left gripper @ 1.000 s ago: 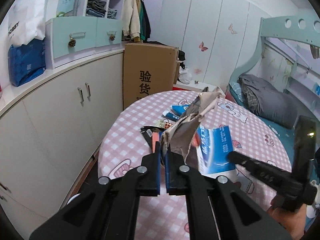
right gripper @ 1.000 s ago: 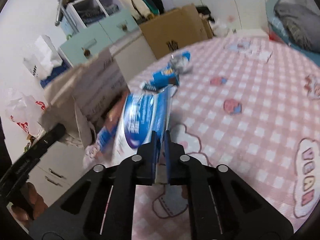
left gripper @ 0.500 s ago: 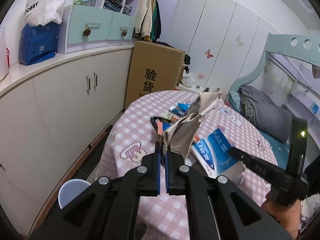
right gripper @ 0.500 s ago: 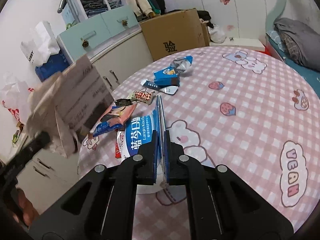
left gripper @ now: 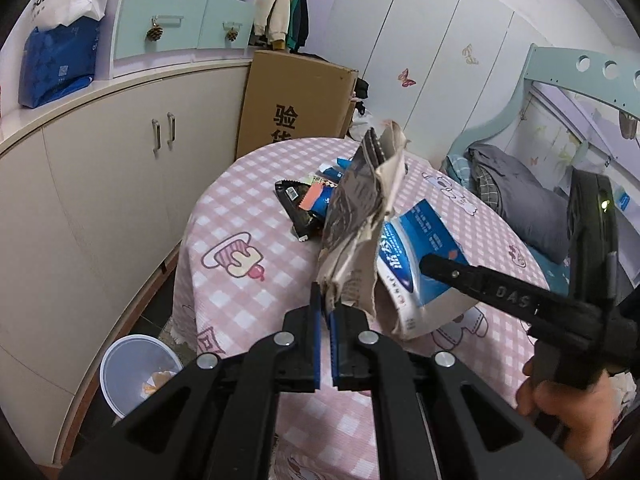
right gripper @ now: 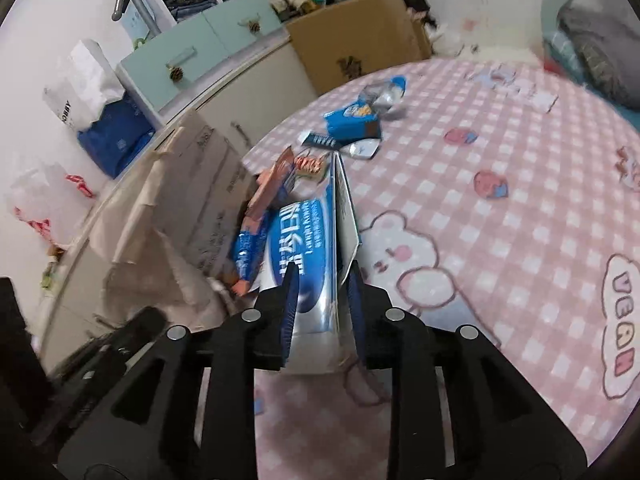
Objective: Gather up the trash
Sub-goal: 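Lift the held packaging and paper from the table with both tools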
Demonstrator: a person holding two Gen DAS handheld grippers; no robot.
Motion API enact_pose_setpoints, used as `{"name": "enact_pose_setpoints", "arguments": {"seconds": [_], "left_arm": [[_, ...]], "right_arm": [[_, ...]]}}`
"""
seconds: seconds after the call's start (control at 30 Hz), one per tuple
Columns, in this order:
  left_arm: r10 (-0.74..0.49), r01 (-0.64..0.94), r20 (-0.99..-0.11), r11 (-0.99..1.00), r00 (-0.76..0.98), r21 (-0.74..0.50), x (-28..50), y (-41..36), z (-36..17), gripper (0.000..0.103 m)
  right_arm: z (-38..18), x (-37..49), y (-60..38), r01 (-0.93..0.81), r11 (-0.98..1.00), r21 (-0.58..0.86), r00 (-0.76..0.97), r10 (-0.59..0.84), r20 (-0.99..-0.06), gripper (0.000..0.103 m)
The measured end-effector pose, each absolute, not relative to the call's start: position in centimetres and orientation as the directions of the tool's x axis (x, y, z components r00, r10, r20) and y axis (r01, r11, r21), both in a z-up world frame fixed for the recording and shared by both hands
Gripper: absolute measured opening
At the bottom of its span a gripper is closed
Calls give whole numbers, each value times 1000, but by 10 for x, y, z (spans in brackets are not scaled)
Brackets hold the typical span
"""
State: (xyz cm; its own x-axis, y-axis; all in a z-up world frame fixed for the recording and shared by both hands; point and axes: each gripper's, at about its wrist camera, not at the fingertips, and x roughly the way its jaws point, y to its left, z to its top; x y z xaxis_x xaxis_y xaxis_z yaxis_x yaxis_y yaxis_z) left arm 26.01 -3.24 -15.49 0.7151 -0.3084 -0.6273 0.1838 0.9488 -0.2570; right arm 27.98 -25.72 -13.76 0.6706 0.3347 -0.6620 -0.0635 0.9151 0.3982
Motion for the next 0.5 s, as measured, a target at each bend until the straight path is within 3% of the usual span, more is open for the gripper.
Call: {"name": "enact_pose_setpoints", "arguments": {"seconds": [0.03,0.33,0.5], "left_arm": [[-308,181,-625,949,717,-259,260,-30,-154,3],[-312,137,-537,930,784,-340,247,9,-134,3],[-274,87,-510,929,815,-361,238,36,-128,3]], "right_arm": [[-138,279,-257,-67,914,401,675,337,-656,8],[-85,248,-244,-60,973,224,835,172,-523,6],[-70,240,-221,-119,970,210,844,210,-494,6]]}}
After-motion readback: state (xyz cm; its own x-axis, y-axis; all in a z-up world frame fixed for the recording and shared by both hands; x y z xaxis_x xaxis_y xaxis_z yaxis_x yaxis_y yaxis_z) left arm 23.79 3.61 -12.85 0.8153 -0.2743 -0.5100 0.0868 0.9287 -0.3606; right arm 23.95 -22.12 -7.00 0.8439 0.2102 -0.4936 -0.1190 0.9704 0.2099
